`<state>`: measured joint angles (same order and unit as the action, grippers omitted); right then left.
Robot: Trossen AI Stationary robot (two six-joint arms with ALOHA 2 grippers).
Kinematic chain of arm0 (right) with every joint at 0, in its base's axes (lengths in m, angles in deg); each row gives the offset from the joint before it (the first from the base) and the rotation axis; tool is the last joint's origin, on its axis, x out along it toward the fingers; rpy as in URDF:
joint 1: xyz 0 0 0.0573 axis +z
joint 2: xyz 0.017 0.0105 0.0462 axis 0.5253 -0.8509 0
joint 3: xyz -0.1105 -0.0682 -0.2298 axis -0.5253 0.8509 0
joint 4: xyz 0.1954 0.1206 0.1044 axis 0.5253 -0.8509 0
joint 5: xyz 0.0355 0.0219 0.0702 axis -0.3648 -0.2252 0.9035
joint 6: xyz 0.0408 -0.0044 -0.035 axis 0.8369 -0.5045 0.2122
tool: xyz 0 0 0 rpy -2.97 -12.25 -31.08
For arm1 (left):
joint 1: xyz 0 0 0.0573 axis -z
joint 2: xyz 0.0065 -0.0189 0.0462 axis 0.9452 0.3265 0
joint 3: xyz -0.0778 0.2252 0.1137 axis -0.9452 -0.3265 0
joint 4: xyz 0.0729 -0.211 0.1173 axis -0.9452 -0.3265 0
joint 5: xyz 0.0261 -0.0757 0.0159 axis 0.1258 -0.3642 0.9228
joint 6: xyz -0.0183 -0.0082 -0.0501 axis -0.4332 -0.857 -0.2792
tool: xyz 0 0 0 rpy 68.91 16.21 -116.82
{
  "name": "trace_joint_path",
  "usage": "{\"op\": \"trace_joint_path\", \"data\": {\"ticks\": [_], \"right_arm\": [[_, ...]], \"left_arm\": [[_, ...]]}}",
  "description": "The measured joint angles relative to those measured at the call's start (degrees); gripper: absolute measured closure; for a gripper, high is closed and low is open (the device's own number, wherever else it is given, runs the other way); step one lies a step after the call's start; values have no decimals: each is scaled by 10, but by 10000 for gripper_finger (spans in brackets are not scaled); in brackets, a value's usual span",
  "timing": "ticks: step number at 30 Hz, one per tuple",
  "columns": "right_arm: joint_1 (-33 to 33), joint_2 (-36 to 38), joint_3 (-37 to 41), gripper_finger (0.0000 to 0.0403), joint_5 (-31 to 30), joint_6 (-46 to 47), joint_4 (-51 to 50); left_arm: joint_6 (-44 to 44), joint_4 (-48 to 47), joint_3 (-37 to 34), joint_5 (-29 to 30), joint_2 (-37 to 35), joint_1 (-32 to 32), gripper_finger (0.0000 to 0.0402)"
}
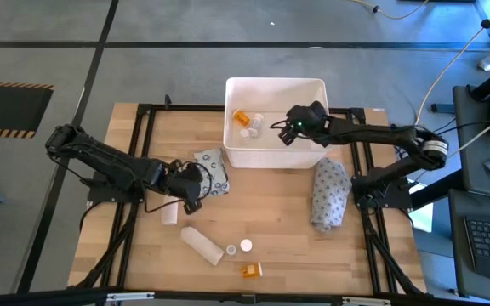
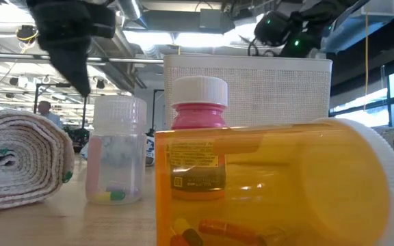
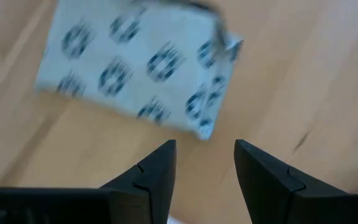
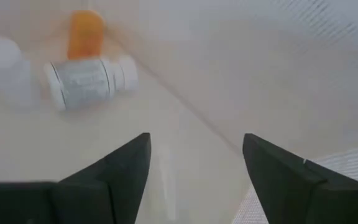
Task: Pick & place medical supplies in basket/bin
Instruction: Put the top brown bandage into the white bin
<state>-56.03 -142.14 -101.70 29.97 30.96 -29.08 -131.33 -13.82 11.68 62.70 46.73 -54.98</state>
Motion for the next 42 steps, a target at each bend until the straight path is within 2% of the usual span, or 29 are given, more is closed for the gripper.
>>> {"op": "trace_joint_path", "data": {"ticks": [3, 5, 14, 18, 21, 27, 30, 34, 42], "right_arm": [[5, 26, 0, 146, 0, -2, -2], [9, 40, 0, 146, 0, -11, -4], [31, 75, 0, 146, 0, -46, 3], [53, 100, 0, 146, 1, -49, 32], [77, 121, 0, 146, 9, -42, 37], [150, 166, 0, 146, 183, -30, 52], [186, 178, 0, 146, 208, -31, 47], [224, 181, 0, 146, 209, -26, 6], [299, 182, 0, 146, 197, 17, -48]], "left_arm": [[-74, -35, 0, -9, 0, 0, 246], [-89, -38, 0, -9, 0, 0, 246], [-79, -34, 0, -24, 0, 0, 247], [-86, -34, 0, -53, 0, -7, 246], [-66, -34, 0, -48, 0, -9, 243], [24, -34, 0, -47, 0, -9, 240], [4, -34, 0, -39, 0, -11, 237], [-37, -37, 0, -48, 0, -16, 210], [-106, -64, 0, -53, 0, -14, 107]]}}
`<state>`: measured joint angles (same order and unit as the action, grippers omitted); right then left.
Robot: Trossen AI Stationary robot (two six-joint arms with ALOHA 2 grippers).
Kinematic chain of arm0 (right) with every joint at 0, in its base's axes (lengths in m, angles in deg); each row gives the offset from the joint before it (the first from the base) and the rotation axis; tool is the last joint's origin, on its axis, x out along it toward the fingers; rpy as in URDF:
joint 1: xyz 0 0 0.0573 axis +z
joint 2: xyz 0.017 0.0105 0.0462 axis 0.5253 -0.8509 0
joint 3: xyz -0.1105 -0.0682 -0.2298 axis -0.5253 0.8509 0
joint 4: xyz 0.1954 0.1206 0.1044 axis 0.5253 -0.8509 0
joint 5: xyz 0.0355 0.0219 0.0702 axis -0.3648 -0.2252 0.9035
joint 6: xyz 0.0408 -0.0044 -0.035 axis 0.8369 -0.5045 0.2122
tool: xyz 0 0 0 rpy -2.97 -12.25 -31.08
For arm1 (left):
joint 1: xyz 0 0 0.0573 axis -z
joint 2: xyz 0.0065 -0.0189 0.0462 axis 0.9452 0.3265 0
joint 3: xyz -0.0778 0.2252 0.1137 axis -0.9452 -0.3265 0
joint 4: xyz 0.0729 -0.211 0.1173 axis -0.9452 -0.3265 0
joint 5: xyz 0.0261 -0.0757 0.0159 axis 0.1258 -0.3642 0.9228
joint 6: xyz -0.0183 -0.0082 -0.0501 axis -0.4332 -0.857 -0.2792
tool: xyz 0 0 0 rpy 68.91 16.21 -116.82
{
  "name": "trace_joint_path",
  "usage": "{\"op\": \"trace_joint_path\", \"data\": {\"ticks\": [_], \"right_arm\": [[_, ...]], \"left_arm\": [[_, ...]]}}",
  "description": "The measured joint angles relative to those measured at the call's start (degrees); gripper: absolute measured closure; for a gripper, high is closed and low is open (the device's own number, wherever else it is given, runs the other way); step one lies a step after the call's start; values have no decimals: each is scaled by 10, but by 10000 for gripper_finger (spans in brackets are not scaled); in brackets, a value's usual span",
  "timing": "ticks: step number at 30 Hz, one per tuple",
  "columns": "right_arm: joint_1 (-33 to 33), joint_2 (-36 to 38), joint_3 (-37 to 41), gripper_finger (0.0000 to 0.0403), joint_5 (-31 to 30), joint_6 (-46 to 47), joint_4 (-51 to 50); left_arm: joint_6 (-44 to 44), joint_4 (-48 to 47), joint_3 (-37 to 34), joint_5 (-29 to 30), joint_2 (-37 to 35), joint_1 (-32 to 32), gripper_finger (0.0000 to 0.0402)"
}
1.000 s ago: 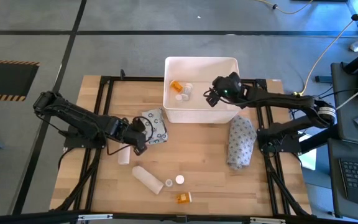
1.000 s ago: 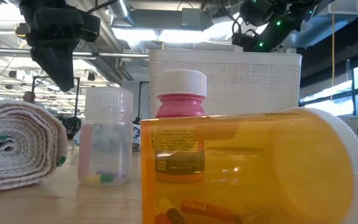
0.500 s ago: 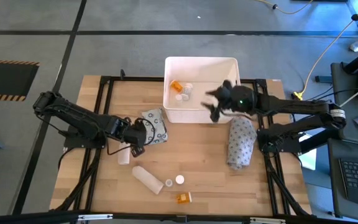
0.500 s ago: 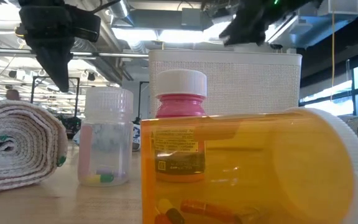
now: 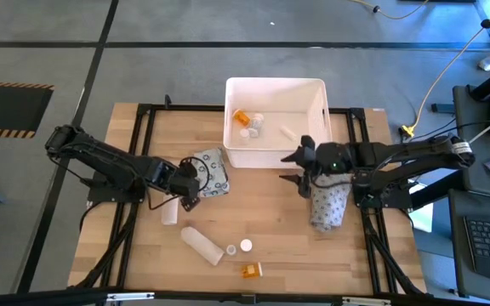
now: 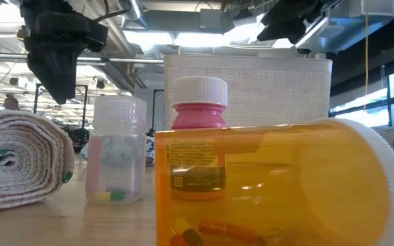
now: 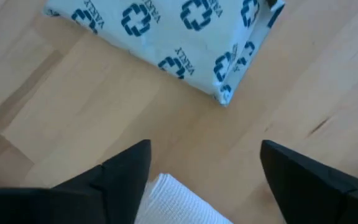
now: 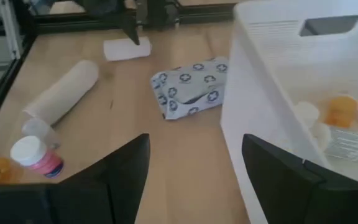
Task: Pick & place medical supplies in basket/bin
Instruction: Put the top brown bandage into the white bin
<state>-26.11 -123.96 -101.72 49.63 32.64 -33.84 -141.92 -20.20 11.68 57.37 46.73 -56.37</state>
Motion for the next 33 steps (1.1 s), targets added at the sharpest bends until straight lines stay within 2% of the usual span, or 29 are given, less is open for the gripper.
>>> {"op": "trace_joint_path", "data": {"ticks": [4, 8, 11, 14, 20, 27, 30, 33], "right_arm": [[28, 0, 0, 146, -46, -14, -3], [38, 0, 0, 146, -60, -13, -23], [40, 0, 0, 146, -61, -12, -32], [40, 0, 0, 146, -62, -3, -31], [40, 0, 0, 146, -62, 1, -31], [39, 0, 0, 146, -62, 1, -30], [39, 0, 0, 146, -62, 1, -30], [39, 0, 0, 146, -62, 1, -30]], "left_arm": [[-13, 0, 0, -5, 0, 5, 90], [-5, 0, 0, -4, 0, 9, 89], [-89, -3, 0, -11, 0, 18, 89], [-180, -32, 0, -49, 0, 23, 89], [-356, -121, 0, -19, 0, 58, 89], [-455, -116, 0, -49, 11, 103, 89], [-484, -116, 0, -52, 34, 121, 89], [-514, -115, 0, -79, 68, 134, 89]]}}
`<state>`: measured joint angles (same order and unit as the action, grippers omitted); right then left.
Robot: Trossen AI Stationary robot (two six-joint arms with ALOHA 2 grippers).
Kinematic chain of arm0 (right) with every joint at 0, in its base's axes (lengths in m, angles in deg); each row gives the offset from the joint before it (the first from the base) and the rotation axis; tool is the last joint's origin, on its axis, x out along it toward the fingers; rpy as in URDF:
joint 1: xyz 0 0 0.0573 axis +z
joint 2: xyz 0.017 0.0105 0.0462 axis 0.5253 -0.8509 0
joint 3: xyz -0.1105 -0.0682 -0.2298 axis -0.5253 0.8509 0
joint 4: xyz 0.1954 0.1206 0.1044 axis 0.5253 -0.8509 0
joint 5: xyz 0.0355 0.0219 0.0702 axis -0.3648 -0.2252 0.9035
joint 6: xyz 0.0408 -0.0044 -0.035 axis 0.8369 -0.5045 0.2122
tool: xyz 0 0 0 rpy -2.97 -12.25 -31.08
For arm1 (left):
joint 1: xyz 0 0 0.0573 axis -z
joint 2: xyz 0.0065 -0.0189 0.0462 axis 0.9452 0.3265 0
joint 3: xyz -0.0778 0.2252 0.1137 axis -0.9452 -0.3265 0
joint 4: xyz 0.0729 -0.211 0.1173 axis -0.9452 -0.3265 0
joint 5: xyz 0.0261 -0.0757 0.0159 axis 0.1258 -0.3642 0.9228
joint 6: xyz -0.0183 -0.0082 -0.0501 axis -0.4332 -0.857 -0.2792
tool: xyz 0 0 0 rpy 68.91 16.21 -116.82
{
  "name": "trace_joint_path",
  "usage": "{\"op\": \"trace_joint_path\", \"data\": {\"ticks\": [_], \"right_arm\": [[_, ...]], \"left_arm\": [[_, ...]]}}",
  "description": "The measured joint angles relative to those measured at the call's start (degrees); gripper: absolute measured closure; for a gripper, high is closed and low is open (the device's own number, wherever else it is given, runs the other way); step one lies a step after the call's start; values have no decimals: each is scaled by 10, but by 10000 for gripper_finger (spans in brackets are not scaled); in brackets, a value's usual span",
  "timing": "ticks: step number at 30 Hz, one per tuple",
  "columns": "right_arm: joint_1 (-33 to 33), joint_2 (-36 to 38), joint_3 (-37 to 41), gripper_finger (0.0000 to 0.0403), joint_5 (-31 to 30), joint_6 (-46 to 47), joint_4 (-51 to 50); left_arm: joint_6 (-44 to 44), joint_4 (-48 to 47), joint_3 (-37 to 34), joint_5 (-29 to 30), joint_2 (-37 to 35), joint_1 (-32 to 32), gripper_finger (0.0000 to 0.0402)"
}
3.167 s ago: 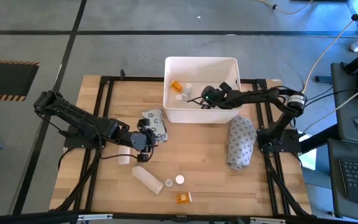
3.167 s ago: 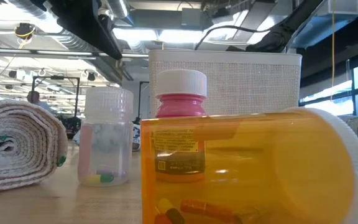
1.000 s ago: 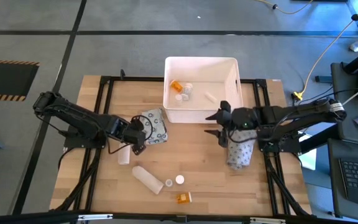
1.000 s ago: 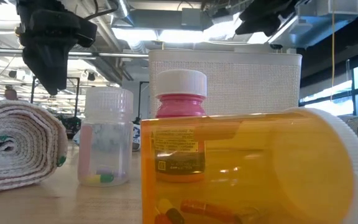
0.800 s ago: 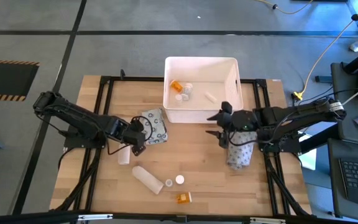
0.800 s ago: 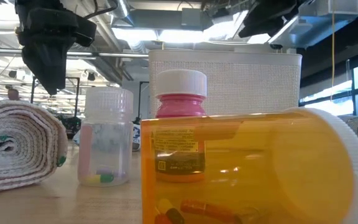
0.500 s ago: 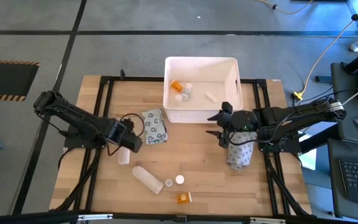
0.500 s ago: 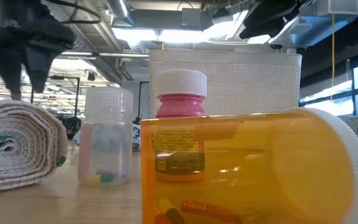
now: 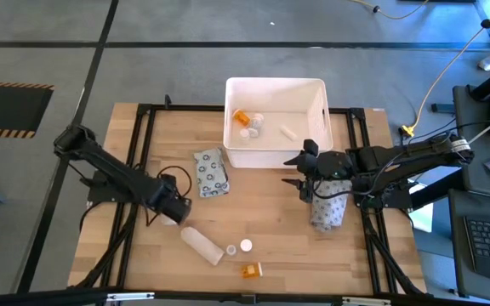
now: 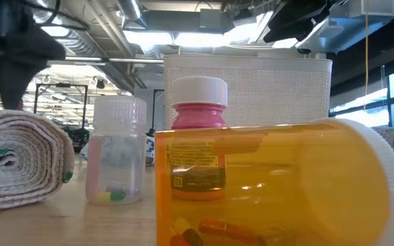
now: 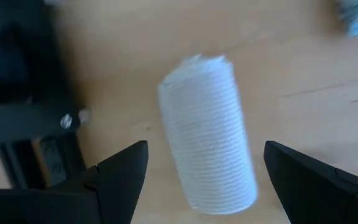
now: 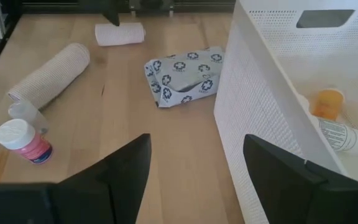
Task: Pick & place medical supplies in basket/bin
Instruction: Put the top brown bandage into the white bin
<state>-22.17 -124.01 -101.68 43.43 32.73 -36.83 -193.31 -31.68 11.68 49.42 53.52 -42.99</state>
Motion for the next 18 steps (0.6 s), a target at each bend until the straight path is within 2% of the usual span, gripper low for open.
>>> {"op": "trace_joint_path", "data": {"ticks": [8, 18], "right_arm": [[0, 0, 0, 146, 0, -1, 0], [0, 0, 0, 146, 0, -1, 0]], "left_arm": [[-15, 10, 0, -41, 100, 4, 89], [62, 19, 0, -38, 162, -8, 89]]}}
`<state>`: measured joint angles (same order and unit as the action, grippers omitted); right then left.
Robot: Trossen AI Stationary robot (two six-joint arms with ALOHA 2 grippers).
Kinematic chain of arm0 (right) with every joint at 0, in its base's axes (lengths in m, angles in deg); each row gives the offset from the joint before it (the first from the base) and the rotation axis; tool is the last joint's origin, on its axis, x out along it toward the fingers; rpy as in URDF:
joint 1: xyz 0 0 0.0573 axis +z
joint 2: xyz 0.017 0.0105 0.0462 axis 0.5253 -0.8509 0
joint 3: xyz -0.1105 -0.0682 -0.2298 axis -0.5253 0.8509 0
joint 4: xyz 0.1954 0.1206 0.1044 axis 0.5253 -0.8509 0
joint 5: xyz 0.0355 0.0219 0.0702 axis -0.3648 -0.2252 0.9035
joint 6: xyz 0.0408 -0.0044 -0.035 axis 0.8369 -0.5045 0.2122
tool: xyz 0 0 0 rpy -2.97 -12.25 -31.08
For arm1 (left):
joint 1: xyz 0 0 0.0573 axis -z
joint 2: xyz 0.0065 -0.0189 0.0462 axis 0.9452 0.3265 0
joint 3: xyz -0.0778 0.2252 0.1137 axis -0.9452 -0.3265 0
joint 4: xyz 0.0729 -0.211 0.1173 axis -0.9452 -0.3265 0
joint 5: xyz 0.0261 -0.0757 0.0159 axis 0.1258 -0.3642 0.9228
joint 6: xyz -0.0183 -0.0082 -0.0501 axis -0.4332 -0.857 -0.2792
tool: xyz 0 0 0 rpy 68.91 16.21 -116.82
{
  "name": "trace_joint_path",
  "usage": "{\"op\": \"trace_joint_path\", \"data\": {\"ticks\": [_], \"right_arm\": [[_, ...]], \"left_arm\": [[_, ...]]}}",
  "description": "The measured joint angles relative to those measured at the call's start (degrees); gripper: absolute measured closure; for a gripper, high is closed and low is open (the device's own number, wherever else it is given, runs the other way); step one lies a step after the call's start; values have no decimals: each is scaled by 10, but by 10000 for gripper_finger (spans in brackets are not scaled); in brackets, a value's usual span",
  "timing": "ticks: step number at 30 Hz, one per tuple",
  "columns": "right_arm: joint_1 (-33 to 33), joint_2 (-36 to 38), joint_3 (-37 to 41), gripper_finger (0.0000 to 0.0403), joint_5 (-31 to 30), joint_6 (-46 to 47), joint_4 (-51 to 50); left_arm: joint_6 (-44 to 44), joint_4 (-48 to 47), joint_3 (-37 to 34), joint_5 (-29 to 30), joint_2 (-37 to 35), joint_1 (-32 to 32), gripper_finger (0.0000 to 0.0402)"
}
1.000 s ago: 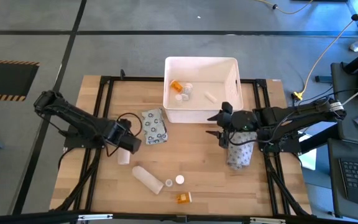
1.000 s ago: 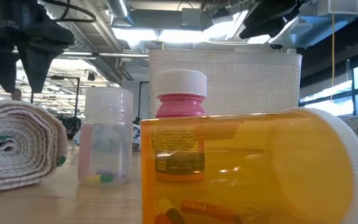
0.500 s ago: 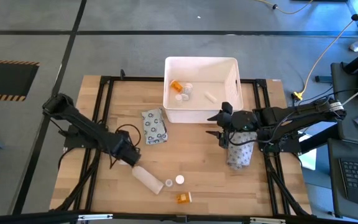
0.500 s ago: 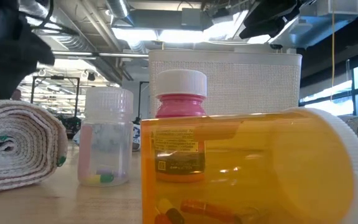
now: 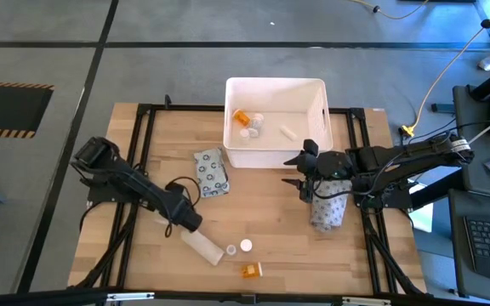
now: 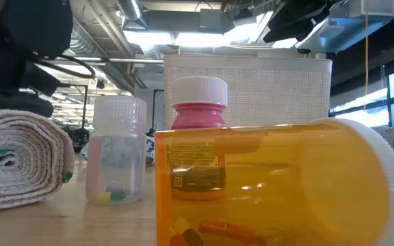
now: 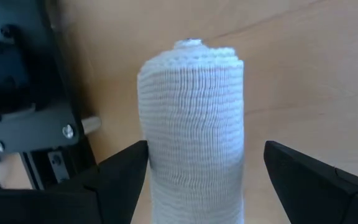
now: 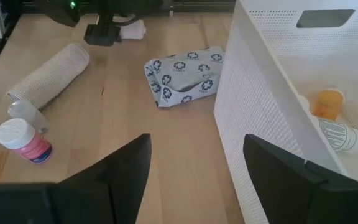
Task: Pick & place medical supplies in basket/bin
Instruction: Put the top brown bandage into the white bin
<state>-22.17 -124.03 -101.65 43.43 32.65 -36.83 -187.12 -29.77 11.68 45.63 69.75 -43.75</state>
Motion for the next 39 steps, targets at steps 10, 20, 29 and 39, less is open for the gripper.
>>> {"op": "trace_joint_path", "data": {"ticks": [10, 20, 29, 39], "right_arm": [[0, 0, 0, 146, 0, 0, 0], [0, 0, 0, 146, 0, -2, 0], [0, 0, 0, 146, 0, -2, 0], [0, 0, 0, 146, 0, -2, -1]], "left_arm": [[29, 9, 0, 3, 13, 0, 89], [34, 9, 0, 3, 13, 0, 89], [34, 9, 0, 3, 13, 0, 89], [34, 27, 0, 9, 13, 0, 89]]}}
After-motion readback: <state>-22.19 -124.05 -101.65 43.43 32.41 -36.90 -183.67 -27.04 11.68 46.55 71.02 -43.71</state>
